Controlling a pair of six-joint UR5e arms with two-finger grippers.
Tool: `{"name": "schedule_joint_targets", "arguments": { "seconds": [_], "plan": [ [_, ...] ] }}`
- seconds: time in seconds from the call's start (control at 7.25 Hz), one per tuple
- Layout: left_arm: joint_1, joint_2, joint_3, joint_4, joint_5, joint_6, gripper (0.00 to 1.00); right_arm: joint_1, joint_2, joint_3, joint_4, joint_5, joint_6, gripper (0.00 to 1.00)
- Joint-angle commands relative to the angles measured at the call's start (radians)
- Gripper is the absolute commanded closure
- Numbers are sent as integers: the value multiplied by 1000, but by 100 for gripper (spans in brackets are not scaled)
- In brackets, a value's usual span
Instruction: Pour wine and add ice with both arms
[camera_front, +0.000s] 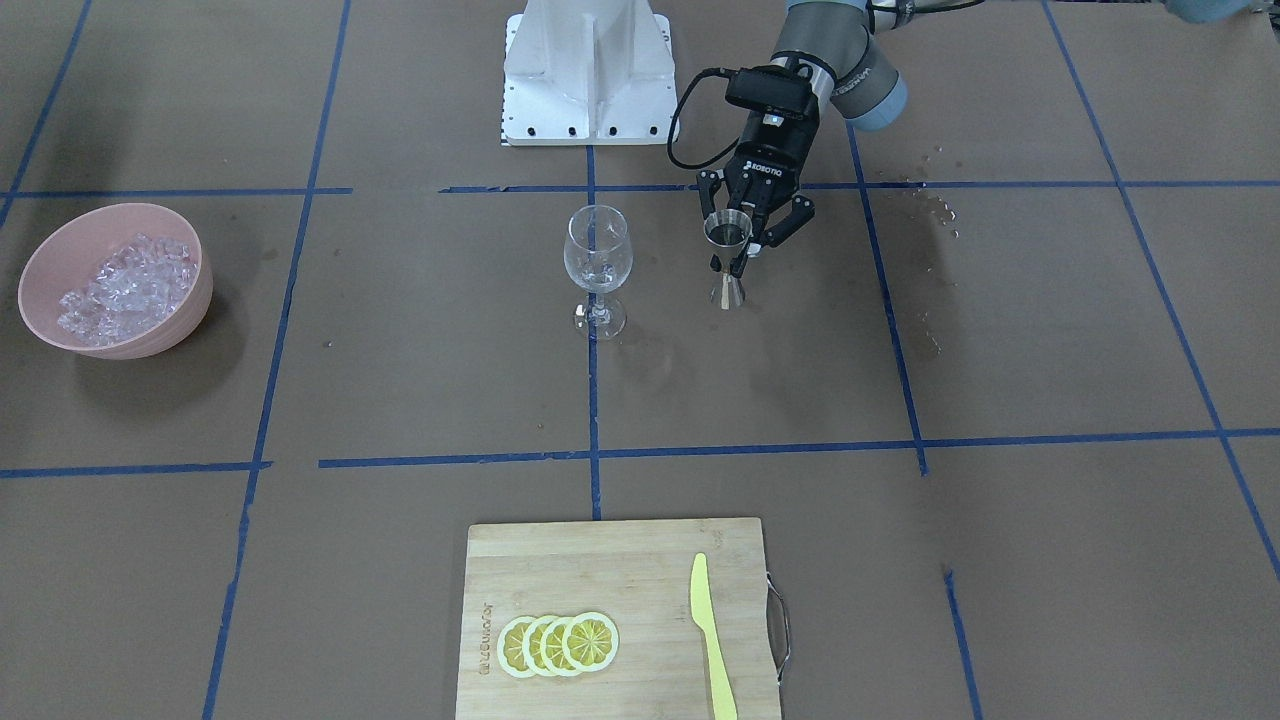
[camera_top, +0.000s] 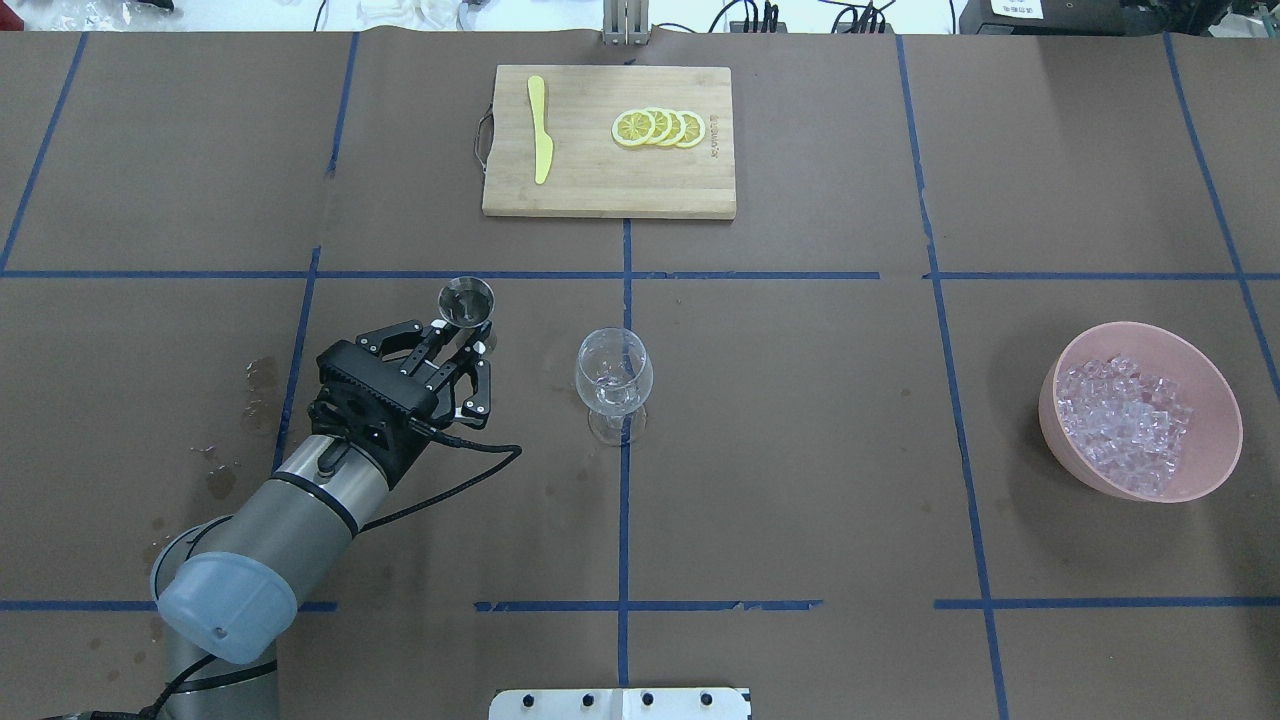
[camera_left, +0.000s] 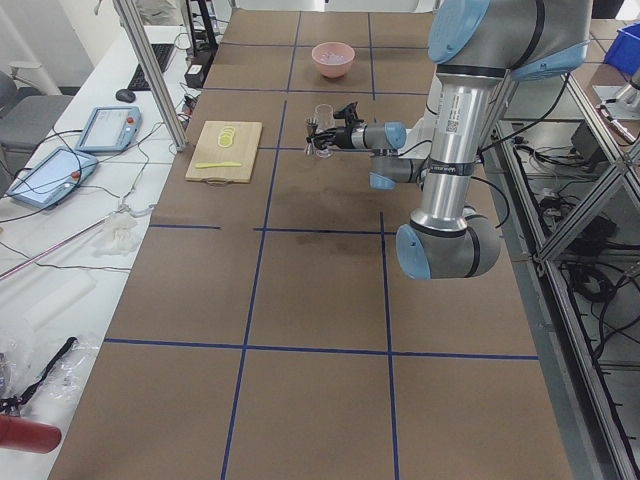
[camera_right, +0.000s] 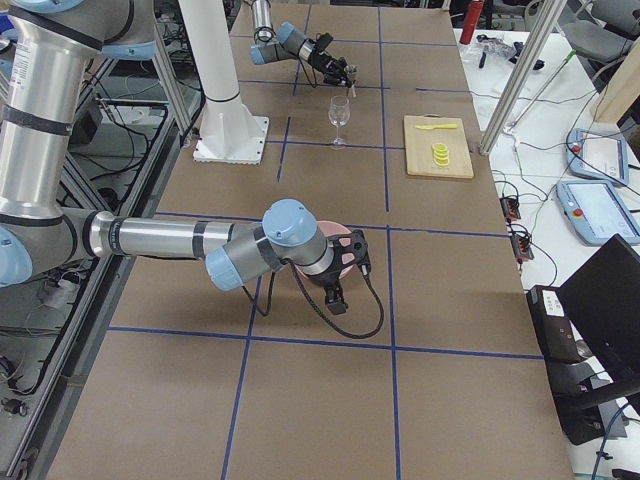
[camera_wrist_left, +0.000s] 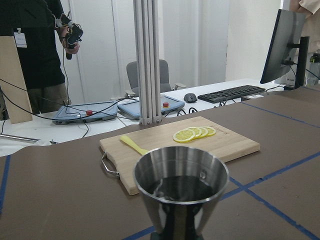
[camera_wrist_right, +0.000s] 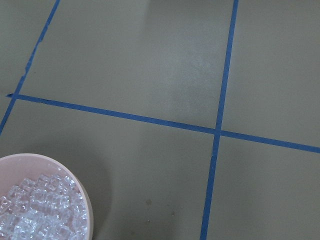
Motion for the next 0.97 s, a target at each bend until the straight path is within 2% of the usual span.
{"name": "schedule_joint_targets", "arguments": {
  "seconds": [0.0, 0.14, 0.28, 0.83],
  "plan": [
    [6, -69, -9, 85, 9, 84, 100, 0, -1, -2, 0, 0, 0, 0],
    [6, -102, 0, 111, 12, 157, 100, 0, -1, -2, 0, 0, 0, 0],
    [11, -112, 0, 151, 71, 265, 100, 0, -1, -3, 0, -2, 0, 0],
    [29, -148, 9, 162, 169, 613, 100, 0, -1, -3, -2, 0, 0, 0]
  ]
}}
